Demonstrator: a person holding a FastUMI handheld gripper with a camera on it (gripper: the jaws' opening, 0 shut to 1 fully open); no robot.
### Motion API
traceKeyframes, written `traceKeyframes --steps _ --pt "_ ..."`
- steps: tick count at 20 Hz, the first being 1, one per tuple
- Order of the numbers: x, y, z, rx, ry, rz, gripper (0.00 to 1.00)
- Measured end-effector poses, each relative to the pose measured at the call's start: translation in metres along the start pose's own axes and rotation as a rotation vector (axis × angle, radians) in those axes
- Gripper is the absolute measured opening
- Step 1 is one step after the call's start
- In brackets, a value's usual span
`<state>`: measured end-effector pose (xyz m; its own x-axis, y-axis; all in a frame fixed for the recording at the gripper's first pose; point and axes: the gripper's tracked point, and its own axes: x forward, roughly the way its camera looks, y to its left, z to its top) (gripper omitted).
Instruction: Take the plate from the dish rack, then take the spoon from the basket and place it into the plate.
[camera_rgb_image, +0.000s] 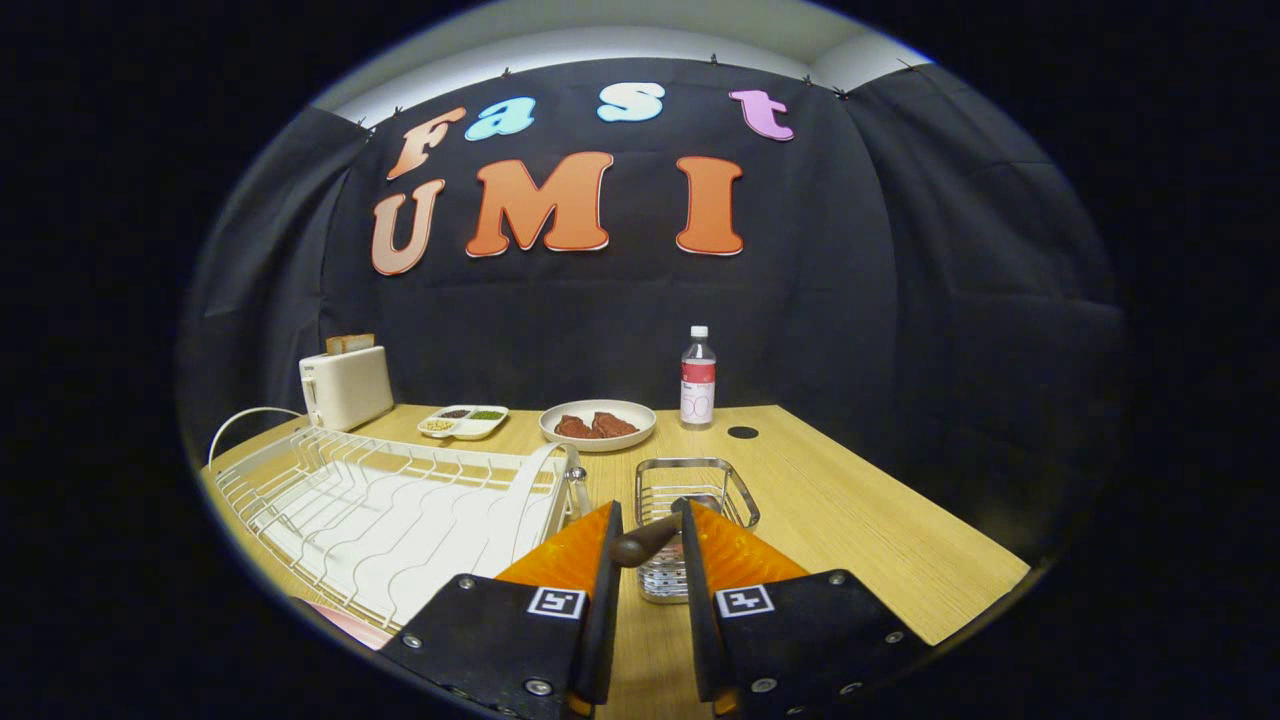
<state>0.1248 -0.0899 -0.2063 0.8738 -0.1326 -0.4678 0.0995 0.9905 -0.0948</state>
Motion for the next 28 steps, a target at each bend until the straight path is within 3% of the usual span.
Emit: traceKeyframes --steps 5,21,28 --pt "-0.005 -0.001 0.016 -0.024 -0.069 -0.005 0.15" --pt "-0.023 -0.029 0.089 0.069 -0.203 -0.049 0.11" --pt "-0.054 -0.015 0.135 0.011 -0.302 -0.019 0.1"
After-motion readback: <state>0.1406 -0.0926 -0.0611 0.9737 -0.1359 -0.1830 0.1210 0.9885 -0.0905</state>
